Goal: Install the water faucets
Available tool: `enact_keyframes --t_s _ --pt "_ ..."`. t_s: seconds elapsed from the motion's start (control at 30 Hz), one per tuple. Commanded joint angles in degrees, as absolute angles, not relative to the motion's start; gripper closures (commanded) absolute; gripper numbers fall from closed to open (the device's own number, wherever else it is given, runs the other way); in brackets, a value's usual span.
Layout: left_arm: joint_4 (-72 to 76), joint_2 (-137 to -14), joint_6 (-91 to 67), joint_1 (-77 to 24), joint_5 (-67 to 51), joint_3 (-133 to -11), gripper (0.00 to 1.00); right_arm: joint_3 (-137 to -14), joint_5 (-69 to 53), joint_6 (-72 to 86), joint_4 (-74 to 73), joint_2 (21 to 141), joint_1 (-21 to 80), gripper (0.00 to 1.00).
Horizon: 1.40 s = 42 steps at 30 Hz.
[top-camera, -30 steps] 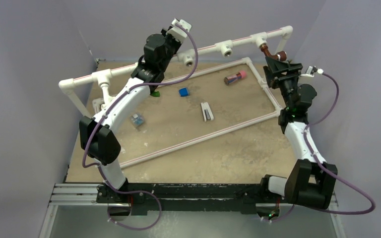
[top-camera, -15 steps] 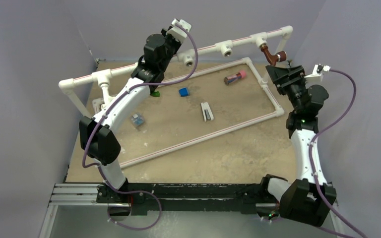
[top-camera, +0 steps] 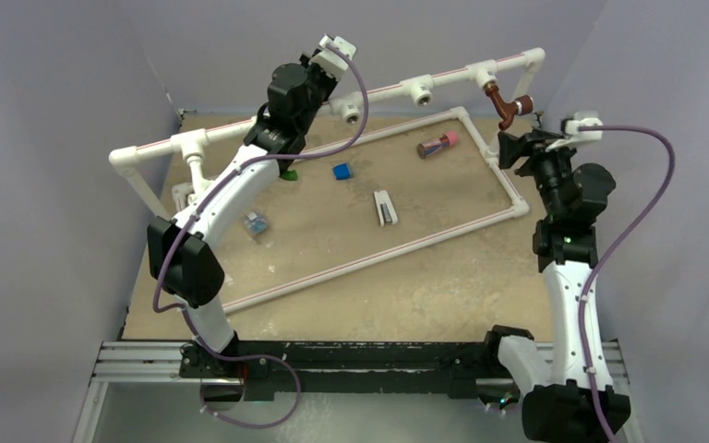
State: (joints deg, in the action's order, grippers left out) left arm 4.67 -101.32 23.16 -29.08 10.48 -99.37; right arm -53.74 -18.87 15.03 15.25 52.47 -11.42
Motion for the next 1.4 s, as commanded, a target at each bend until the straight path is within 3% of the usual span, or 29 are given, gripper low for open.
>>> enact_keyframes --t_s 0.0,0.2,0.57,1.0,1.37 --pt "-4.0 -103.1 19.7 -32.6 2.7 -95.6 1.0 -55.0 -11.2 -11.3 13.3 52.1 -5.6 0.3" --pt "-4.0 -103.4 19.4 -32.4 2.7 -95.6 1.0 -55.2 -6.6 -36.9 12.0 50.6 3.1 0.29" --pt "-3.9 -103.5 18.8 -31.9 1.8 -95.8 1.0 -45.4 -0.2 -70.4 22.6 47.5 5.3 0.27" --pt "-3.6 -103.0 19.0 -31.8 1.8 -95.5 1.0 -40.5 3.6 -82.0 41.5 55.6 5.9 0.3" --pt "-3.7 -103.1 19.1 -31.8 2.1 -95.4 1.0 -45.6 3.9 -84.6 46.7 63.9 5.9 0.34"
